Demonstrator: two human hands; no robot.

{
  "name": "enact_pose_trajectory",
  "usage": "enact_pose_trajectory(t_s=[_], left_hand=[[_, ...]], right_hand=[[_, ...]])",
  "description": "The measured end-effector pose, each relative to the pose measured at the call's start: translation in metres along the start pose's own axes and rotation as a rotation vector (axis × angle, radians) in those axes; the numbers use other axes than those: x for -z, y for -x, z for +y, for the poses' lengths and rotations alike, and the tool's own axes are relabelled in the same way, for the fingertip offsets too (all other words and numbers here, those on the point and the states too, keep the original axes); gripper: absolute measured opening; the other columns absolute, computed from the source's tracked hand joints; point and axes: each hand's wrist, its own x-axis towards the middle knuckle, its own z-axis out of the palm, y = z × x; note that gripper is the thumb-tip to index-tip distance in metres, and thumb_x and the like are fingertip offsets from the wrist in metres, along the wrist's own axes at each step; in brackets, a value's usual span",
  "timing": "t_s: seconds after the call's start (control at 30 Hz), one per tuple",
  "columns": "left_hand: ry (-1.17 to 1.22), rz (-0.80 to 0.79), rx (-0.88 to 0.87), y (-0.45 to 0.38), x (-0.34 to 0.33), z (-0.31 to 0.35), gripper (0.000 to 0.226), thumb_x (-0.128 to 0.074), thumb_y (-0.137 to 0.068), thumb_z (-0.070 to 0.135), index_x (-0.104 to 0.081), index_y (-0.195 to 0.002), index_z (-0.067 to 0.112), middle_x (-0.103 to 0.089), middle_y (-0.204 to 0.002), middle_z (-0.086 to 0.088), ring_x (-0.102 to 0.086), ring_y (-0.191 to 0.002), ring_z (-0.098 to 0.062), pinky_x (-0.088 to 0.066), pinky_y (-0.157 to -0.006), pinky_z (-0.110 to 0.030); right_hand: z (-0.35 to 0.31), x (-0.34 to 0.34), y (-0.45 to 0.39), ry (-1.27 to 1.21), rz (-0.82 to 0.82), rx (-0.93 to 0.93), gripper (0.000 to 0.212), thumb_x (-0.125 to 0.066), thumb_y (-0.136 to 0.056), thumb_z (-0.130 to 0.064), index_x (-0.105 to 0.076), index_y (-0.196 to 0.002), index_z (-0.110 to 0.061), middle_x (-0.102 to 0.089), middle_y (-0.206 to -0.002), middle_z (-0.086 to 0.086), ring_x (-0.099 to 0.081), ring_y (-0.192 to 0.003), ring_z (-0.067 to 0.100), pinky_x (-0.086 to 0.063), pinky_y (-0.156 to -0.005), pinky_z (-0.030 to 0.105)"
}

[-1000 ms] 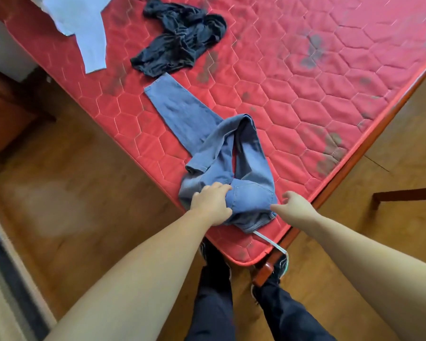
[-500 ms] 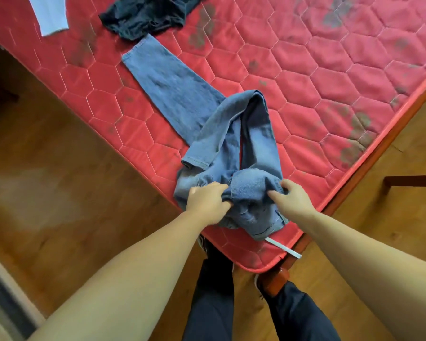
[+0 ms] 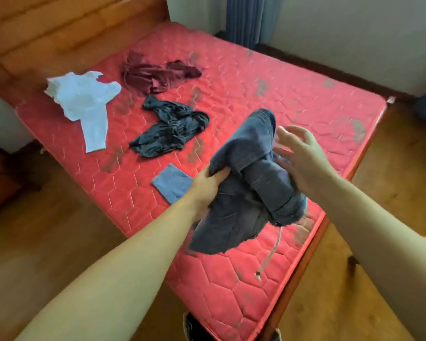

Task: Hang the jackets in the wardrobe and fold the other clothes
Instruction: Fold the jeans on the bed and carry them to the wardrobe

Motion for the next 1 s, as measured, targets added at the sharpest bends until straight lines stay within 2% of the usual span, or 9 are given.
enact_pose_trajectory(t_s=[0.1, 0.2, 0.27, 0.33, 0.5, 0.6, 0.67, 0.77, 1.0], left_hand=[[0.235, -0.098, -0.030, 0.009, -0.031, 0.051, 0.019, -0.056, -0.095, 0.017, -0.074, -0.100, 0.017, -0.073, -0.104, -0.008, -0.071, -0.092, -0.024, -0.057, -0.077, -0.036], [0.265, -0.145, -0.058, 0.021, -0.055, 0.079, 0.021, -0.056, -0.095, 0.018, -0.077, -0.096, 0.022, -0.074, -0.104, -0.009, -0.071, -0.091, -0.024, -0.057, -0.074, -0.035], [0.264, -0.138, -0.010, 0.028, -0.063, 0.083, 0.020, -0.056, -0.095, 0.017, -0.077, -0.097, 0.018, -0.074, -0.103, -0.009, -0.072, -0.089, -0.023, -0.058, -0.070, -0.033], [0.167, -0.097, 0.090, 0.035, -0.068, 0.078, 0.020, -0.058, -0.094, 0.021, -0.072, -0.106, 0.012, -0.074, -0.105, -0.010, -0.072, -0.089, -0.022, -0.058, -0.071, -0.034], [-0.573, 0.171, 0.164, 0.055, -0.073, 0.071, 0.062, -0.061, -0.089, 0.047, -0.048, -0.137, 0.010, -0.053, -0.134, -0.008, -0.055, -0.115, -0.022, -0.046, -0.094, -0.035], [-0.329, 0.375, -0.014, 0.067, -0.074, 0.088, 0.047, -0.061, -0.092, 0.030, -0.049, -0.134, 0.012, -0.050, -0.137, -0.013, -0.049, -0.123, -0.027, -0.038, -0.107, -0.042], [-0.198, 0.234, -0.118, 0.070, -0.073, 0.104, 0.039, -0.054, -0.093, 0.013, -0.051, -0.132, 0.011, -0.052, -0.135, -0.017, -0.050, -0.122, -0.031, -0.039, -0.106, -0.046], [-0.151, -0.095, -0.261, 0.073, -0.060, 0.130, 0.043, -0.048, -0.090, 0.010, -0.049, -0.131, 0.021, -0.057, -0.128, -0.008, -0.054, -0.117, -0.025, -0.043, -0.095, -0.026], [-0.454, -0.561, 0.125, 0.059, -0.012, 0.142, 0.027, -0.061, -0.082, 0.057, -0.061, -0.101, 0.039, -0.065, -0.086, 0.010, -0.061, -0.083, -0.013, -0.049, -0.081, -0.033]], right_hand=[[-0.016, 0.017, 0.024, 0.261, 0.226, 0.021, 0.064, -0.071, -0.079, -0.051, -0.049, -0.131, -0.021, -0.055, -0.129, 0.001, -0.056, -0.111, 0.015, -0.046, -0.091, 0.029], [-0.021, 0.024, 0.047, -0.188, -0.132, -0.302, 0.044, -0.058, -0.087, -0.050, -0.065, -0.116, -0.018, -0.072, -0.108, 0.007, -0.071, -0.087, 0.019, -0.054, -0.063, 0.026], [-0.034, 0.029, 0.047, -0.268, -0.139, -0.274, 0.024, -0.060, -0.091, -0.032, -0.068, -0.104, -0.013, -0.073, -0.090, 0.009, -0.070, -0.069, 0.019, -0.055, -0.058, 0.028], [-0.053, 0.034, 0.046, -0.174, 0.026, -0.127, 0.009, -0.060, -0.089, -0.008, -0.065, -0.095, -0.013, -0.067, -0.078, 0.009, -0.064, -0.058, 0.019, -0.055, -0.060, 0.032], [-0.094, 0.034, 0.056, 0.280, -0.036, 0.364, 0.040, -0.054, -0.081, 0.006, -0.062, -0.092, -0.031, -0.066, -0.084, -0.003, -0.061, -0.071, 0.008, -0.051, -0.065, 0.026], [-0.102, 0.029, 0.070, 0.520, -0.212, 0.498, 0.042, -0.053, -0.078, 0.006, -0.065, -0.094, -0.031, -0.066, -0.084, -0.005, -0.058, -0.076, 0.007, -0.052, -0.072, 0.030], [-0.099, 0.024, 0.079, 0.685, -0.367, 0.509, 0.038, -0.054, -0.075, 0.001, -0.066, -0.099, -0.026, -0.063, -0.083, -0.001, -0.055, -0.076, 0.011, -0.052, -0.074, 0.039], [-0.093, 0.018, 0.091, 0.804, -0.426, 0.494, 0.028, -0.057, -0.077, -0.006, -0.071, -0.096, -0.021, -0.055, -0.075, -0.005, -0.049, -0.071, 0.010, -0.051, -0.069, 0.045], [-0.079, -0.019, 0.129, 0.970, -0.319, 0.485, 0.013, -0.063, -0.087, -0.011, -0.067, -0.078, -0.020, -0.060, -0.069, 0.006, -0.048, -0.063, 0.008, -0.047, -0.064, 0.036]])
